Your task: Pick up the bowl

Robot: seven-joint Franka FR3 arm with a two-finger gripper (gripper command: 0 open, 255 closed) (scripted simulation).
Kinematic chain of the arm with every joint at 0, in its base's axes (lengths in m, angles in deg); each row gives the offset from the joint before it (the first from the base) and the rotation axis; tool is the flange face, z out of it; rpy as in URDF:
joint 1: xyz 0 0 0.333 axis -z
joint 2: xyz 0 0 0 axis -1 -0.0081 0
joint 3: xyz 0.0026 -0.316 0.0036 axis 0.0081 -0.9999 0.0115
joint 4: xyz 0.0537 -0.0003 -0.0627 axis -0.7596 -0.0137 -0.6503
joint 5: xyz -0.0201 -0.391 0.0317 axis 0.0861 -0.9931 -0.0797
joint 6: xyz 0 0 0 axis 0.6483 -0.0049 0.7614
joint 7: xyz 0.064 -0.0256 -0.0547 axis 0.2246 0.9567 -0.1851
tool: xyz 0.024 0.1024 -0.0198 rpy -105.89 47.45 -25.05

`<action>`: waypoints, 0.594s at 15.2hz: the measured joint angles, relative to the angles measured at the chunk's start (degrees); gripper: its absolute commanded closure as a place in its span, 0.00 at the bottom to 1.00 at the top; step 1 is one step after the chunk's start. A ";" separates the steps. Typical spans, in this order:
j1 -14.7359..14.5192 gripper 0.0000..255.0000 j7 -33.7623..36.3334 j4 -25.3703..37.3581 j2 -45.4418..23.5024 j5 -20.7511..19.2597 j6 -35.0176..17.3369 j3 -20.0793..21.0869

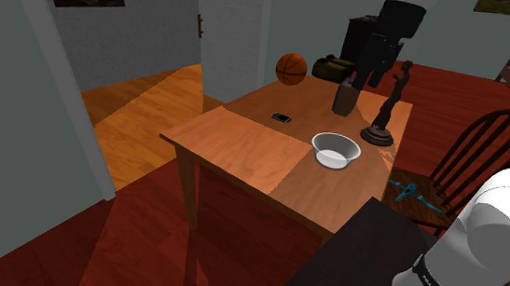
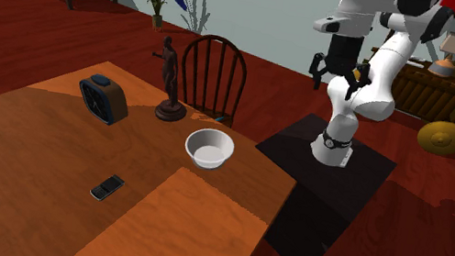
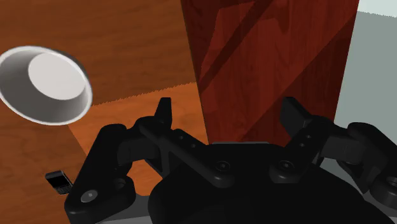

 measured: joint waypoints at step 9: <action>1.50 0.00 -5.71 -7.23 -4.94 -4.72 -10.71 -2.65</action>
